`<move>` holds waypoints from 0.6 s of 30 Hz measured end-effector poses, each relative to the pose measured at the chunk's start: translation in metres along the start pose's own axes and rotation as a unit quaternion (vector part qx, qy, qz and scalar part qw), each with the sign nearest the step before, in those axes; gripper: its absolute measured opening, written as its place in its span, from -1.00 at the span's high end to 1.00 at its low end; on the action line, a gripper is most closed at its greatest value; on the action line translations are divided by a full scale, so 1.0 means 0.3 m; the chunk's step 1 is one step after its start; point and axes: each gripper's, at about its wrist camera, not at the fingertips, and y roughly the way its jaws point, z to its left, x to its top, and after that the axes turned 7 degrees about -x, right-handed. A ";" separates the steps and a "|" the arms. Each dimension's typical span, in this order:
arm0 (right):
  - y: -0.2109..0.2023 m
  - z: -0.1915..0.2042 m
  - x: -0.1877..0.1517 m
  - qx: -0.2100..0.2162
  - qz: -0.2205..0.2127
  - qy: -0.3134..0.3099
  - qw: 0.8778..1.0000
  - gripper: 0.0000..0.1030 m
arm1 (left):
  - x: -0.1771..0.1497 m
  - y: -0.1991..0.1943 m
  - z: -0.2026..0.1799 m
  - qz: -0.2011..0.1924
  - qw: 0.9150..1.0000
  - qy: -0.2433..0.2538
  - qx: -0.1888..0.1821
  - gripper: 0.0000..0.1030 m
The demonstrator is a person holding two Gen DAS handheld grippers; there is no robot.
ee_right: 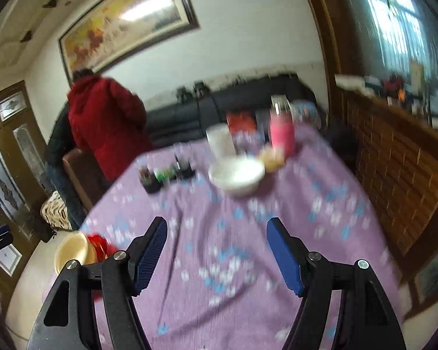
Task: Organize plates and bowls
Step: 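Pull the right tool back from the stacked dishes, then move the right tool to the large white bowl beside the pink thermos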
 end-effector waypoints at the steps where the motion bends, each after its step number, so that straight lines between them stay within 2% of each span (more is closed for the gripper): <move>1: -0.030 0.003 0.062 0.001 -0.013 -0.007 1.000 -0.46 | 0.052 -0.022 0.001 0.000 1.000 0.000 -0.001 -0.64; 6: -0.166 0.031 0.406 0.014 -0.057 -0.025 0.998 -0.46 | 0.264 -0.100 -0.012 -0.002 1.000 -0.022 -0.017 -0.64; 8: -0.196 0.036 0.546 0.011 -0.068 -0.017 0.998 -0.46 | 0.371 -0.141 -0.030 -0.019 0.999 -0.029 -0.014 -0.64; 10: -0.215 0.039 0.703 -0.002 -0.077 -0.004 0.997 -0.50 | 0.489 -0.174 -0.053 -0.046 0.999 -0.024 0.005 -0.64; 12: -0.212 0.044 0.812 -0.024 -0.087 0.001 0.996 -0.57 | 0.586 -0.183 -0.065 -0.073 0.997 -0.031 0.019 -0.77; 13: -0.199 0.048 0.852 -0.039 -0.092 0.001 0.995 -0.64 | 0.625 -0.180 -0.065 -0.081 0.996 -0.036 0.023 -0.89; 15: -0.138 0.044 0.913 -0.076 -0.092 -0.002 0.993 -0.66 | 0.709 -0.134 -0.077 -0.090 0.994 -0.043 0.036 -0.93; 18: 0.017 -0.004 0.921 -0.081 -0.059 0.023 0.995 -0.66 | 0.786 0.025 -0.109 -0.088 0.994 -0.045 0.048 -0.93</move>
